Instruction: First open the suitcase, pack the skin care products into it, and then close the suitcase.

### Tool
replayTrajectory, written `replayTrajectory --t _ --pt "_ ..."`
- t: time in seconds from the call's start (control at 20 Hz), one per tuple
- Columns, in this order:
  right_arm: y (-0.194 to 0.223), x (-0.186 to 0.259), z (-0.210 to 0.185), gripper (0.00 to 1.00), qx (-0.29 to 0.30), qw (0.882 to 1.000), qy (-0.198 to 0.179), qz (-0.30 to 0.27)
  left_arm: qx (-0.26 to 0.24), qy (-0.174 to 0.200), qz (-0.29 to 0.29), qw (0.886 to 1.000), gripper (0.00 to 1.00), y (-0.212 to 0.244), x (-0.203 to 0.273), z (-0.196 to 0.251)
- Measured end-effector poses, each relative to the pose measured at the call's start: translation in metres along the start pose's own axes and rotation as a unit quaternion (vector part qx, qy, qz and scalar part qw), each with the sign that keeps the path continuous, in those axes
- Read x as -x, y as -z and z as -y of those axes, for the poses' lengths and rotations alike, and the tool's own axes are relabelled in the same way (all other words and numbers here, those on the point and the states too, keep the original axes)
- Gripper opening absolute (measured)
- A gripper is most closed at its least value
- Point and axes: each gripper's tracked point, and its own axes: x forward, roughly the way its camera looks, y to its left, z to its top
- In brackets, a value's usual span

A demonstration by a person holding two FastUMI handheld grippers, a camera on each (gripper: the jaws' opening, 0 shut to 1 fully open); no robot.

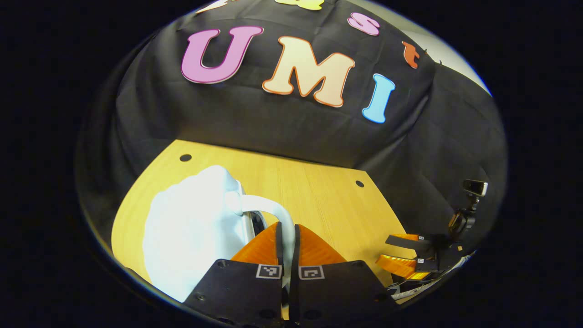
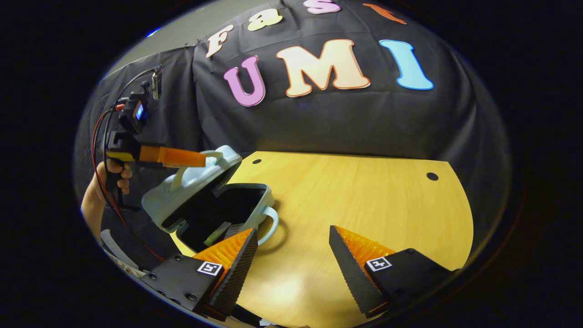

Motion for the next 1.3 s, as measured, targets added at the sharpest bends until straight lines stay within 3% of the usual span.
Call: replayTrajectory --t 0.25,0.35,0.45,0.6,0.8,1.05,1.15,1.2,1.25,1.3 --pt "0.02 0.035 0.052 0.98 -0.002 1.0 0.016 -0.008 -0.022 -0.04 -0.034 0.998 0.04 0.048 -0.036 0.017" --pt "0.021 0.048 0.069 0.98 -0.003 1.0 0.022 -0.007 -0.045 -0.061 -0.007 0.997 0.11 0.044 -0.042 0.025" --pt "0.013 0.057 0.08 0.98 -0.009 1.0 0.03 0.004 -0.064 -0.073 0.018 0.995 0.33 0.034 -0.037 0.037" --pt "-0.021 0.063 0.082 0.98 -0.012 0.997 0.042 0.057 -0.116 -0.118 0.097 0.981 1.0 -0.005 -0.03 0.039" --pt "-0.087 0.071 0.074 0.98 -0.015 0.985 0.07 0.157 -0.146 -0.144 0.157 0.966 0.94 -0.035 0.01 0.048" --pt "-0.176 0.113 0.066 0.98 0.015 0.945 0.131 0.299 -0.156 -0.139 0.198 0.958 0.96 -0.062 0.041 0.051" --pt "-0.193 0.126 0.055 0.94 0.034 0.932 0.144 0.33 -0.159 -0.14 0.219 0.952 0.96 -0.073 0.056 0.05" --pt "-0.199 0.132 0.047 0.98 0.043 0.927 0.148 0.343 -0.158 -0.141 0.232 0.949 0.96 -0.08 0.062 0.05" --pt "-0.203 0.137 0.04 0.94 0.05 0.923 0.149 0.35 -0.16 -0.14 0.245 0.946 0.96 -0.088 0.068 0.05" --pt "-0.206 0.138 0.035 0.97 0.06 0.921 0.151 0.354 -0.16 -0.138 0.249 0.945 0.96 -0.092 0.073 0.05"
